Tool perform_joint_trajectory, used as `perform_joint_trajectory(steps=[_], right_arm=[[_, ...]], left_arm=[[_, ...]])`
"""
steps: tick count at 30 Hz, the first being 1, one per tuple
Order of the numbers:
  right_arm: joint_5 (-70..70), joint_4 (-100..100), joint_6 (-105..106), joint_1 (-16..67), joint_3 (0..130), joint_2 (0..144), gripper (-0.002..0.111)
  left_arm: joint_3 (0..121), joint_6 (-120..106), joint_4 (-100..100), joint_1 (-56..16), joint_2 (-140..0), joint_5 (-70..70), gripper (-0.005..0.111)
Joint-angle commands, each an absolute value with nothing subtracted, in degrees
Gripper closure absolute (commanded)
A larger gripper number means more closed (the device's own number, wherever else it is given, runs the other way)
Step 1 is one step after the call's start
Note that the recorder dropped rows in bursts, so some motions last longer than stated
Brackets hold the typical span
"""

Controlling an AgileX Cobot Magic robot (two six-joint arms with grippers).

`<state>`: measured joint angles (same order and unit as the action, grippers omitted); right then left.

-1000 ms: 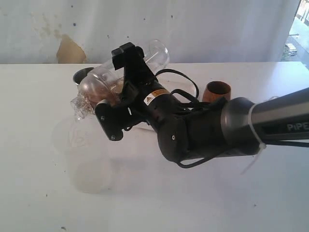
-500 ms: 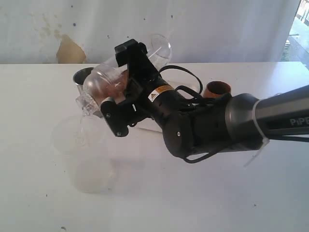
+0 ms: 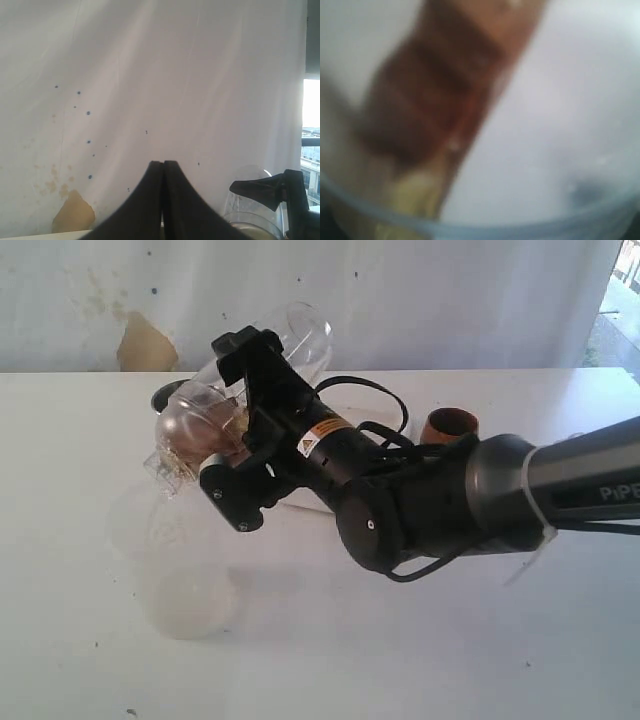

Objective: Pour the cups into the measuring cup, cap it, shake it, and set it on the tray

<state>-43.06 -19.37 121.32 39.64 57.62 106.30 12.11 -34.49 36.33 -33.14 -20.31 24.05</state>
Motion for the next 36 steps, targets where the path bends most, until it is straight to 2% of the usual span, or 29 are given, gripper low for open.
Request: perform_joint_trajectory(steps=[1,15,20,36], right_arm=[[-46.9,-18.1,122.2,38.7,57.9,105.2,0.108],[-47.5,-9.7,122.2,37.0,57.9,105.2,0.108],[-51.8,-6.6,122.2,37.0,57.9,105.2,0.108],[-49.8,-7.1,122.2,35.4,61.6,109.5,0.108]], left_arm=[[11.9,-34.8,36.8,-33.3,-19.9,24.4,0.107],[11.9,-34.8,36.8,-33.3,-19.9,24.4,0.107],[11.9,-34.8,36.8,-33.3,-19.9,23.9,0.107],[11.9,-34.8,36.8,-33.3,-19.9,23.8,0.107]])
